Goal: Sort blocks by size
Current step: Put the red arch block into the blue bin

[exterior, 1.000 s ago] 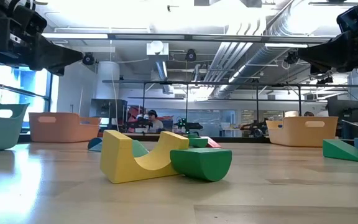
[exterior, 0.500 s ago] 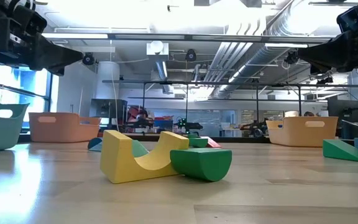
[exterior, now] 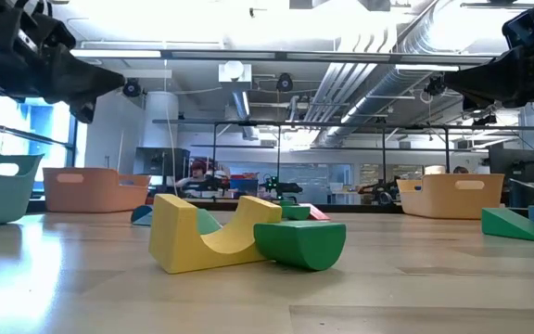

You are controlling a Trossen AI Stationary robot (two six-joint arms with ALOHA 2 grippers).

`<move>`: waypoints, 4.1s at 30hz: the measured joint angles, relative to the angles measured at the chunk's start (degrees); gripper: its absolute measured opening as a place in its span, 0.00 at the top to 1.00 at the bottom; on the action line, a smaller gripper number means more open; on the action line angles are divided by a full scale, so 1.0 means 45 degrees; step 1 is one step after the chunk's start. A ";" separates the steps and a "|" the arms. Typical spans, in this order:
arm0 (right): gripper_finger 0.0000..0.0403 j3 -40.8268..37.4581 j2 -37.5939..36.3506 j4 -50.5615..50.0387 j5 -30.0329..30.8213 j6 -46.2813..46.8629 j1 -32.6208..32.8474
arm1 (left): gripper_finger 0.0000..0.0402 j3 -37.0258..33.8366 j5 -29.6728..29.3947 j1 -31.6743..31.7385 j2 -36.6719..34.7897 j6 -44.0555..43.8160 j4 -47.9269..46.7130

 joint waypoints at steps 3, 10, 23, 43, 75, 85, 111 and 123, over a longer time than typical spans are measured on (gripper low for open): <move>0.99 0.0003 0.0001 -0.0005 -0.0001 -0.0033 -0.0002 | 0.98 0.0000 -0.0243 0.0000 0.0000 -0.0584 0.0216; 0.99 0.0005 0.0000 -0.0005 0.0003 -0.0033 -0.0002 | 0.98 0.0000 -0.0234 0.0000 0.0000 -0.1490 0.0195; 0.99 0.0005 0.0005 -0.0005 0.0000 -0.0035 -0.0002 | 1.00 0.0086 -0.1584 -0.0301 0.1858 0.1352 0.5528; 0.99 0.0005 0.0001 0.0000 -0.0002 0.0007 0.0002 | 1.00 0.4071 -0.5191 -0.1450 1.0205 0.1909 0.3099; 0.99 0.0005 0.0001 -0.0004 -0.0002 -0.0002 -0.0002 | 0.54 1.0382 -0.5887 -0.0388 1.6491 -0.3918 -0.7781; 0.99 0.0002 0.0002 0.0000 0.0003 -0.0033 -0.0002 | 0.41 1.0491 -0.3640 0.0828 1.7858 -0.3887 -0.7676; 0.99 0.0000 0.0002 -0.0005 0.0001 -0.0033 -0.0001 | 0.67 1.0506 -0.2458 0.2691 2.0866 -0.3786 -0.6012; 0.99 0.0000 0.0004 -0.0001 -0.0002 -0.0029 -0.0002 | 0.96 1.0608 -0.1943 0.2412 1.9525 -0.2750 -0.5976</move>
